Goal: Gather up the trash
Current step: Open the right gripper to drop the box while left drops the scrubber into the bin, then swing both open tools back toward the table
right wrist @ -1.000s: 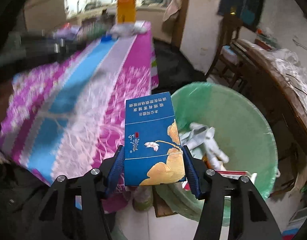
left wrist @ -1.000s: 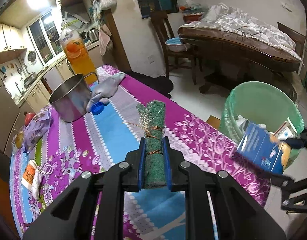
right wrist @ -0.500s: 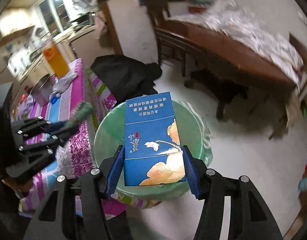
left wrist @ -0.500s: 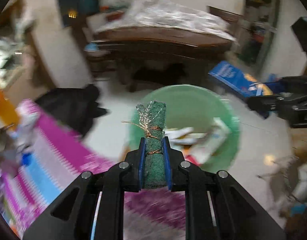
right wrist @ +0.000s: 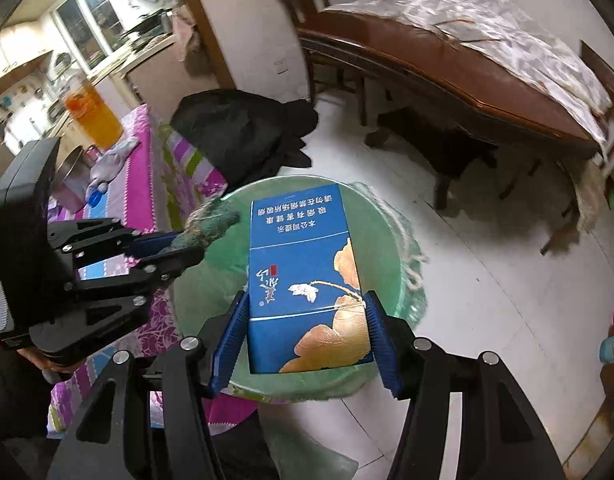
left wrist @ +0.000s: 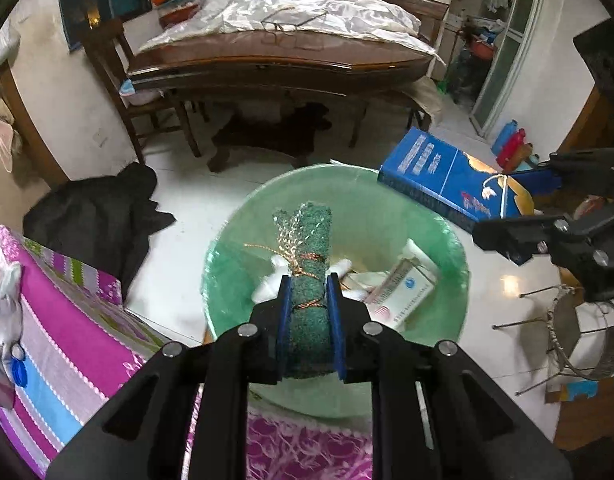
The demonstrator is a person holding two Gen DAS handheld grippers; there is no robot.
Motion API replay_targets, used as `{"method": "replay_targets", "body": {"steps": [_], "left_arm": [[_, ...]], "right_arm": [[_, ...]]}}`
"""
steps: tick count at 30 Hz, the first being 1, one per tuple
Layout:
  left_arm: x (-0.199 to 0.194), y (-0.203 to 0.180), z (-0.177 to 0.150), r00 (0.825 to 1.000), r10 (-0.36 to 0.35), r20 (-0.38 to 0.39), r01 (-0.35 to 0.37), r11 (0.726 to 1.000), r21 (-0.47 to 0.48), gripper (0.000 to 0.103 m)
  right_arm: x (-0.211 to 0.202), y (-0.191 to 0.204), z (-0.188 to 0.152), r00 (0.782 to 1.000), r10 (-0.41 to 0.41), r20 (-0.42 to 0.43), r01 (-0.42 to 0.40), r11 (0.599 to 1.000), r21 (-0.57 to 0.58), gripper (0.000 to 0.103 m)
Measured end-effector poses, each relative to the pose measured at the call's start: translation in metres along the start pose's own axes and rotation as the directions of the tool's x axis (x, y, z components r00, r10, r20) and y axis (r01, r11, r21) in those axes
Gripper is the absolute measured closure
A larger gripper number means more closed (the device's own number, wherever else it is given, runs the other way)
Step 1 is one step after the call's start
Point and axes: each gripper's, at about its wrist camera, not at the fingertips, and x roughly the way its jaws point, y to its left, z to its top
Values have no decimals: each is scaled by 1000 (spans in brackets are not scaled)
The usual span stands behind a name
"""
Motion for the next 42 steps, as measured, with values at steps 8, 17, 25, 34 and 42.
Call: {"method": "replay_targets", "body": {"steps": [8, 17, 25, 34, 42], "left_arm": [[2, 2, -3, 998, 60, 4, -60, 998, 1, 44], [-7, -15, -12, 988, 146, 47, -148, 988, 44, 44], [-27, -12, -29, 938, 325, 121, -327, 945, -1, 44], [-67, 22, -89, 848, 505, 164, -483, 862, -155, 32], [-117, 89, -191, 801, 595, 58, -529, 751, -396, 26]], "right_arm": [[9, -2, 3, 1000, -1, 19, 1, 1000, 19, 36], [5, 5, -5, 999, -19, 50, 20, 1000, -18, 37], [1, 22, -21, 986, -93, 139, 105, 991, -80, 37], [-5, 76, -43, 951, 19, 309, 30, 988, -152, 37], [26, 167, -54, 928, 237, 289, -151, 945, -289, 36]]}}
